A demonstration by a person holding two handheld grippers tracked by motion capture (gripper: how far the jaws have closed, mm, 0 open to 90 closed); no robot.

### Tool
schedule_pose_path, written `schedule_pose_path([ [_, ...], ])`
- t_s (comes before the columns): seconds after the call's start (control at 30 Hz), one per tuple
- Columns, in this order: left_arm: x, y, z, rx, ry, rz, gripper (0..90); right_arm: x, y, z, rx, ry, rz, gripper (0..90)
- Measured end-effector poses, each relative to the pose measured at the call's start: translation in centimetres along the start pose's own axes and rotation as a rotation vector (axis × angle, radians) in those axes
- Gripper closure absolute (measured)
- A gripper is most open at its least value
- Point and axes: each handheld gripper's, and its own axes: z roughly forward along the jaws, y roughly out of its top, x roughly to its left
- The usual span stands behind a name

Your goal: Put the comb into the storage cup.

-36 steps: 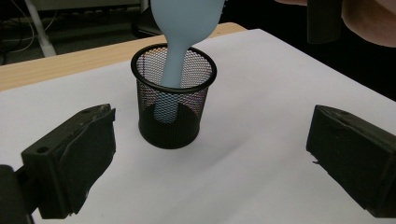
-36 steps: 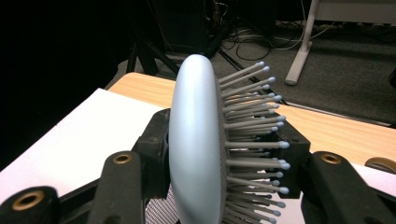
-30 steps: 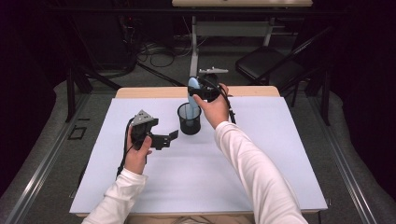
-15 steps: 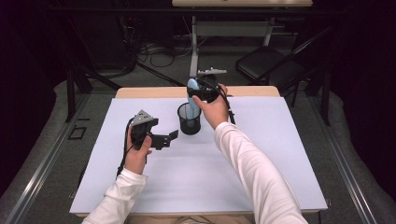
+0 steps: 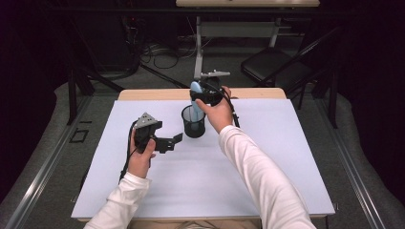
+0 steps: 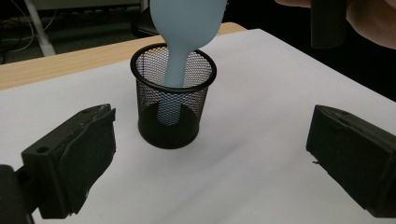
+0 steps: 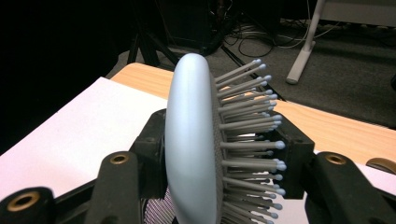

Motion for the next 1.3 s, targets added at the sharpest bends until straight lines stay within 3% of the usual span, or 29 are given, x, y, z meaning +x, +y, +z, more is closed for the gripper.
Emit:
schedule_pose_path([
  [1.0, 0.1, 0.0, 0.0, -0.002, 0.005, -0.005, 1.6, 1.0, -0.3, 0.0, 0.001, 0.033, -0.042, 45.2],
  [1.3, 0.1, 0.0, 0.0, -0.002, 0.006, -0.004, 1.6, 1.1, -0.5, 0.4, 0.057, 0.034, -0.049, 42.4],
])
